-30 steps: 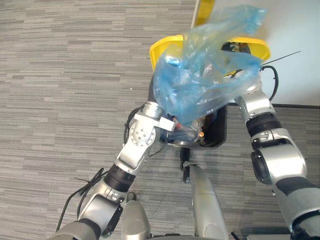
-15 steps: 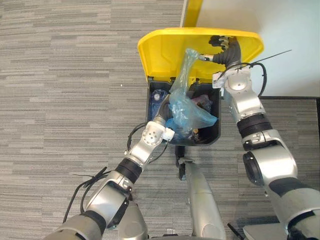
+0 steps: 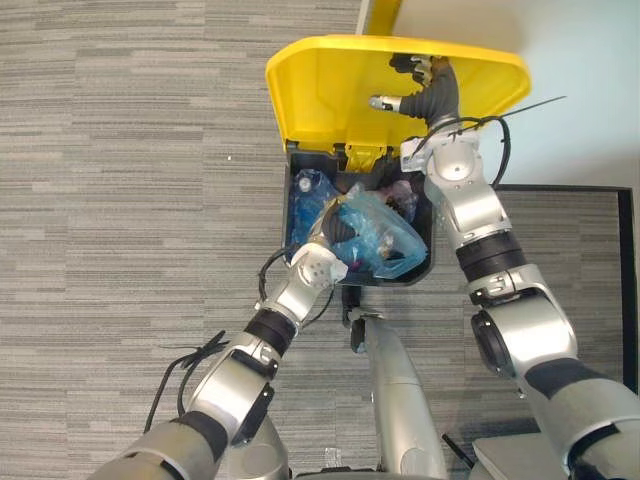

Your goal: Gather rubbish on tea table into small bin, then transfer packed bag to large trash can.

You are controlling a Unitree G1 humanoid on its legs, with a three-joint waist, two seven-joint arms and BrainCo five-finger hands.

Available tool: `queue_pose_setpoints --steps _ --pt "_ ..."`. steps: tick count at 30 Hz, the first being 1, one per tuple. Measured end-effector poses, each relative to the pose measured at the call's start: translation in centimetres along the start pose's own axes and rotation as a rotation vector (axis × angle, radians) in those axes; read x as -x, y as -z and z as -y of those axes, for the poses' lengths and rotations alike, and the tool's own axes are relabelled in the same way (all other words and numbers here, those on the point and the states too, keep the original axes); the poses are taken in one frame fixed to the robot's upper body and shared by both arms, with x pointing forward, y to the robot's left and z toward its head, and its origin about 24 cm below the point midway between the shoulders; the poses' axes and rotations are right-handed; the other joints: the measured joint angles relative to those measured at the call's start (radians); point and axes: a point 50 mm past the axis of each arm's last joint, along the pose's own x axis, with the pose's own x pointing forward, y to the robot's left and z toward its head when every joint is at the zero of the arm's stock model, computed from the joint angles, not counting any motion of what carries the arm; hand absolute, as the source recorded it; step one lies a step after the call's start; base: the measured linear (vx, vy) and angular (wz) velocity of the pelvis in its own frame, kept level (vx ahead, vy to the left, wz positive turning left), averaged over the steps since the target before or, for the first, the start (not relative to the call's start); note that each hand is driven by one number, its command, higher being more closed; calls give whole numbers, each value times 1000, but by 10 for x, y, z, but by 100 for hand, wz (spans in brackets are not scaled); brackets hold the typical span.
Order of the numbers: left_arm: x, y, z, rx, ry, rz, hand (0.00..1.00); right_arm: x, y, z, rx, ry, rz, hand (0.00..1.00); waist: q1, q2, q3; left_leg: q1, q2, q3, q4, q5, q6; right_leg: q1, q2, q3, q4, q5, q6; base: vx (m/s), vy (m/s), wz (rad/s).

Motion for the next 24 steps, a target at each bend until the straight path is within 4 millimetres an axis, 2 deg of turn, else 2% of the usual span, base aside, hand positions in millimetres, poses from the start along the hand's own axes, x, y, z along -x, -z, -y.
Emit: queue_pose_setpoints --steps 1,7,11,13,19,24 --pt "0 -1 1 -14 2 1 0 1 2 2 8 -1 -4 0 -3 0 0 0 -2 -7 0 5 9 0 -8 -3 14 -7 8 38 -21 13" --pt "0 -3 -2 -57 -11 14 0 15 15 3 47 -21 -7 0 2 -3 -1 0 -17 -22 2 6 9 5 -33 -6 33 -20 25 18 -12 13" --pt "5 -6 -8 -22 -37 52 0 25 34 3 99 -41 -59 0 -2 -4 -1 3 -29 -51 26 4 8 33 -56 -14 39 -30 28 -1 2 18" --pt "12 1 -11 44 -53 55 0 32 49 2 136 -60 -108 0 -3 -17 -7 4 -39 -70 26 4 8 49 -70 -18 36 -31 30 -30 8 20" --pt "44 42 -30 193 -139 -19 0 50 81 2 206 -96 -219 0 1 -19 -8 22 -52 -101 23 4 9 100 -87 -35 18 -31 30 -2 16 13" --pt "67 71 -40 241 -163 -91 0 68 103 4 246 -119 -298 0 2 -18 -8 60 -57 -108 17 4 9 146 -89 -34 1 -31 30 10 17 2"
